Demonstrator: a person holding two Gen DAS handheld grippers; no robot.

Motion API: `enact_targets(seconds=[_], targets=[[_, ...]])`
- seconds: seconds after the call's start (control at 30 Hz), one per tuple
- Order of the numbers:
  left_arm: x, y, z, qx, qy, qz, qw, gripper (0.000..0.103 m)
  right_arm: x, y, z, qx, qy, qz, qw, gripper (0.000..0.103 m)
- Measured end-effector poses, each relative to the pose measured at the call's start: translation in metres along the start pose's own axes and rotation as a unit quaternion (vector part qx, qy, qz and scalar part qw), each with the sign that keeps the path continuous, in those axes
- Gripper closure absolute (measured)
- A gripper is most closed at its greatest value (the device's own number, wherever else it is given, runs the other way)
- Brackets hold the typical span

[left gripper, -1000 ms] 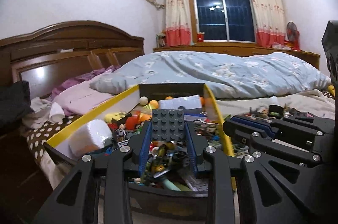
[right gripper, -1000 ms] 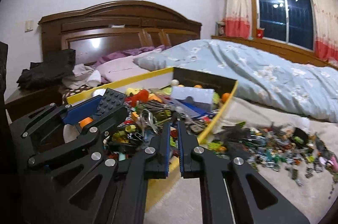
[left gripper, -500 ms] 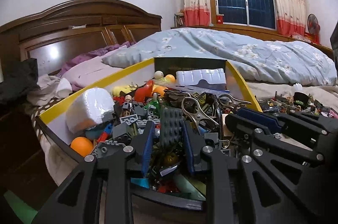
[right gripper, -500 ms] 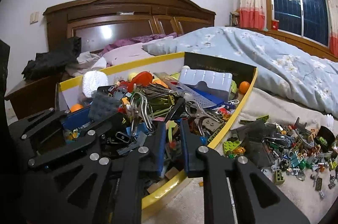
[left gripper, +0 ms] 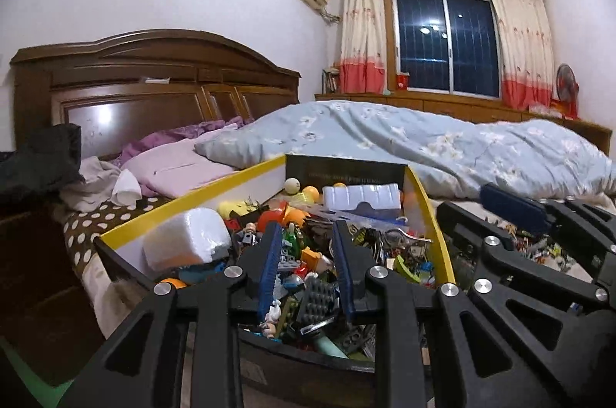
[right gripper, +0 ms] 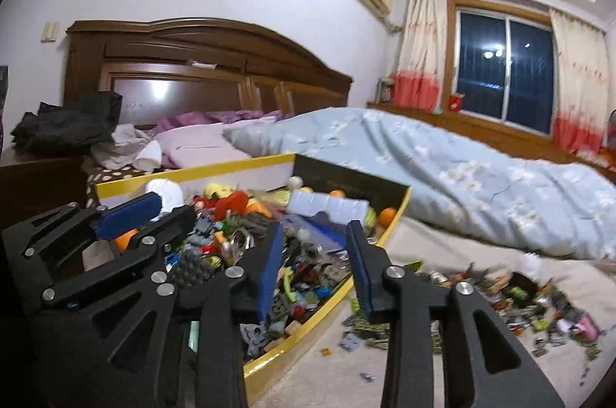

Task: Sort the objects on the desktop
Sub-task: 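Open both tools over the box to drop the grey plate and red piece, then withdraw both open tools from the box toward the Lego pile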

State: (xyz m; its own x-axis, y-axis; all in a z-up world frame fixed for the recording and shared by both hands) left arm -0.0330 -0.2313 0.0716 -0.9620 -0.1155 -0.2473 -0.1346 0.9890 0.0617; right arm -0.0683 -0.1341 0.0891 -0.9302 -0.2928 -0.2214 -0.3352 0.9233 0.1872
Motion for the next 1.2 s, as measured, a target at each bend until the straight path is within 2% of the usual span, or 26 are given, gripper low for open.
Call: enact_targets(seconds=[0.1,0.2,0.33,0.43,0.53,0.7,0.9,1.1,1.13,1.17,1.2], targets=[[-0.001,0.002,-0.002,-0.008,-0.012,-0.007,0.9999,0.075,-0.007,0.008,-0.005,-0.001,0.009,0.039,0.999,0.054],[-0.006,0.013,-0.005,-0.004,-0.007,-0.004,1.0000,0.075,-0.017,0.018,-0.009,0.008,0.030,0.066,0.997,0.048],[-0.014,0.034,-0.014,0.004,0.016,0.022,0.9996,0.074,-0.045,0.046,-0.014,0.055,0.089,0.120,0.987,0.041],[-0.019,0.048,-0.017,0.024,0.030,0.021,0.9990,0.074,-0.050,0.063,-0.015,0.058,0.072,0.123,0.988,0.041],[-0.022,0.065,-0.019,0.031,0.034,0.037,0.9983,0.074,-0.055,0.079,-0.013,0.061,0.054,0.116,0.990,0.041],[-0.025,0.091,-0.019,0.057,0.052,0.046,0.9960,0.074,-0.064,0.103,-0.005,0.063,0.052,0.126,0.989,0.041],[-0.010,0.105,-0.011,0.015,0.014,0.088,0.9959,0.074,-0.060,0.123,0.008,0.086,0.024,0.138,0.986,0.042],[0.003,0.120,0.005,0.006,-0.016,0.091,0.9957,0.074,-0.052,0.131,0.023,0.072,-0.003,0.145,0.987,0.046],[0.005,0.120,0.011,0.003,-0.026,0.090,0.9956,0.074,-0.049,0.131,0.026,0.060,-0.009,0.146,0.987,0.046],[0.010,0.122,0.022,-0.002,-0.052,0.087,0.9948,0.073,-0.047,0.130,0.030,0.050,-0.016,0.148,0.988,0.046],[0.013,0.125,0.033,-0.002,-0.076,0.090,0.9931,0.067,-0.043,0.130,0.035,0.042,-0.025,0.152,0.987,0.044]])
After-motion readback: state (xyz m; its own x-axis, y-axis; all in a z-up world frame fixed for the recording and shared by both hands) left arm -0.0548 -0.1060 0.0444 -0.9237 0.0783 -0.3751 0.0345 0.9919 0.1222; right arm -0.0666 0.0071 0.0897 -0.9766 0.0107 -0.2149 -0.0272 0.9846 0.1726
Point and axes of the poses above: each gripper's, at about its wrist camera, not at the fingertips, and x roughly the way its jaws point, y to its right, z to its underside, the point moved 7 cm from there along x, roughly the way its jaws point, and after that the axes turned 9 degrees about z, right-handed, at the moved point
